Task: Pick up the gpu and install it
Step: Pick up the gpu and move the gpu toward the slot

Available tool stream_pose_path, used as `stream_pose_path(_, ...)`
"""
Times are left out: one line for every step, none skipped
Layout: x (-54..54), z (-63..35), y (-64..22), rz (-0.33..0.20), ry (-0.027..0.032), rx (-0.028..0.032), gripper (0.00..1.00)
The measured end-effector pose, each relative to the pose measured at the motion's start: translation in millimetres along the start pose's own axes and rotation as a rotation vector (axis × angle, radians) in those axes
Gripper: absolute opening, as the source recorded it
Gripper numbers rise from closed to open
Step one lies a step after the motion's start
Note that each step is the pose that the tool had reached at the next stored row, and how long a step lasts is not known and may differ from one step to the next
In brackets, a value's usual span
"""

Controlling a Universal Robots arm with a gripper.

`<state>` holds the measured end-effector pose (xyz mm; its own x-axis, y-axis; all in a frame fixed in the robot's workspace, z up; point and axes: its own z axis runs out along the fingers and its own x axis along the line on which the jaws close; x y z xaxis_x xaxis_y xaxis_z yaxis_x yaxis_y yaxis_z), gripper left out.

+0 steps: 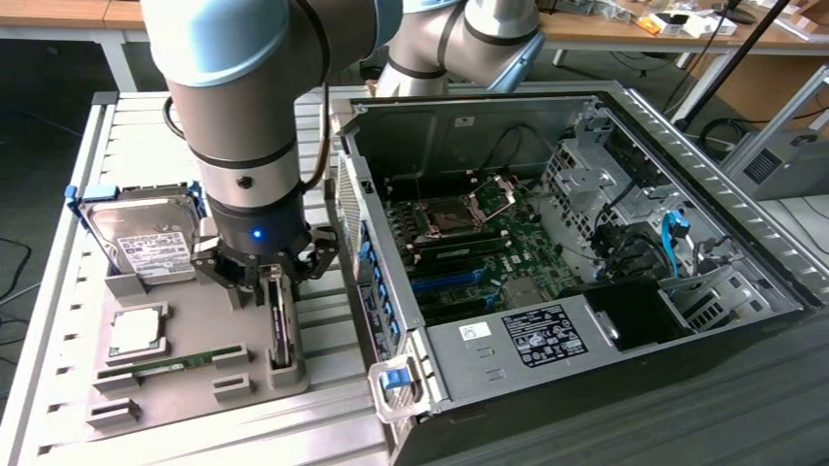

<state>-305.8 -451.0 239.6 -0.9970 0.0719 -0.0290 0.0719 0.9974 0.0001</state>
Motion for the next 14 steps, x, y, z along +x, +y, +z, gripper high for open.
stream_pose_path(0.0,-0.5,-0.7,0.000,-0.0006,-0.0003,0.44)
stream_pose_path(0.0,-0.5,-0.7,0.000,-0.0006,-0.0002,0.44)
stream_pose_path(0.0,-0.6,-0.8,0.000,-0.0005,-0.0001,0.44)
stream_pose_path(0.0,-0.7,-0.9,0.000,-0.0005,0.0000,0.44)
stream_pose_path(0.0,-0.6,-0.9,0.000,-0.0006,-0.0002,0.44)
stream_pose_path(0.0,-0.6,-0.9,0.000,-0.0005,-0.0002,0.42)
stream_pose_path(0.0,-0.6,-0.9,0.000,-0.0004,0.0000,0.36)
stream_pose_path(0.0,-0.7,-0.9,0.000,-0.0004,0.0000,0.29)
stream_pose_path(0.0,-0.6,-0.9,0.000,-0.0005,-0.0001,0.29)
stream_pose_path(0.0,-0.6,-0.9,0.000,-0.0005,-0.0001,0.29)
stream_pose_path(0.0,-0.6,-0.9,0.000,-0.0005,-0.0002,0.29)
stream_pose_path(0.0,-0.6,-0.9,0.000,-0.0005,-0.0001,0.29)
stream_pose_path(0.0,-0.6,-0.9,0.000,-0.0005,-0.0001,0.29)
stream_pose_path(0.0,-0.6,-0.9,0.000,-0.0005,-0.0002,0.29)
